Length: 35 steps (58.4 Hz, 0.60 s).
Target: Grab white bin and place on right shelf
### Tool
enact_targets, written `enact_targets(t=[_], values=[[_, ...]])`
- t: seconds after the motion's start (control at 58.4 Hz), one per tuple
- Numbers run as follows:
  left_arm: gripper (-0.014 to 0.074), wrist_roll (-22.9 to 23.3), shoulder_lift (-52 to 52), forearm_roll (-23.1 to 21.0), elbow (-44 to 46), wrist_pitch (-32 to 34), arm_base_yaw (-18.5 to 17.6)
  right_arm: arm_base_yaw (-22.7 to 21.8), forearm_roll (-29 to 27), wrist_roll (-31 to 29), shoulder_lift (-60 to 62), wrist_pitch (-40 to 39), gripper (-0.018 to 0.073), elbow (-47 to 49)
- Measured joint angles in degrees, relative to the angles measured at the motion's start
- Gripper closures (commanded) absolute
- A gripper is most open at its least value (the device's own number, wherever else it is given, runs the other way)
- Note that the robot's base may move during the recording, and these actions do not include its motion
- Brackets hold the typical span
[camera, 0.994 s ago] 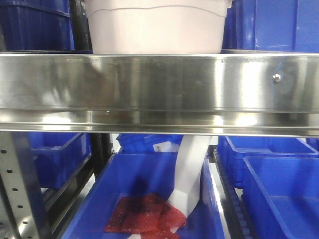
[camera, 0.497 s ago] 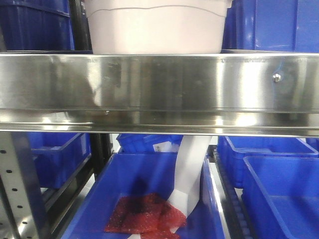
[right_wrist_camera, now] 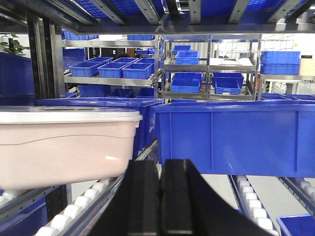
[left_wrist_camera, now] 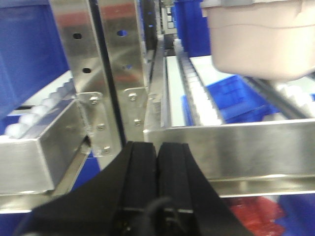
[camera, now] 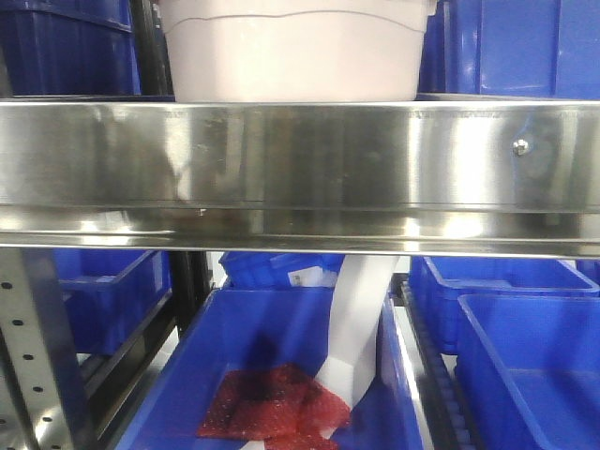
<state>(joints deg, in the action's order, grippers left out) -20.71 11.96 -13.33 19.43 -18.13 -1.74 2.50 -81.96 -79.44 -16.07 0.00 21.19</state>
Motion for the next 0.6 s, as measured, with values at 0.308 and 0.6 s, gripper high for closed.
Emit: enact_targets(t=[0.308, 0.6], values=[[0.0714, 12.24, -11.16, 7.51, -16.68, 11.19, -4.14, 0.00, 0.00, 0.00, 0.00, 0.00, 0.0493, 0.00], [0.0714, 12.86, -12.61, 7.18, -20.89, 13.53, -4.14, 0.00, 0.00, 0.00, 0.00, 0.00, 0.0493, -0.09]])
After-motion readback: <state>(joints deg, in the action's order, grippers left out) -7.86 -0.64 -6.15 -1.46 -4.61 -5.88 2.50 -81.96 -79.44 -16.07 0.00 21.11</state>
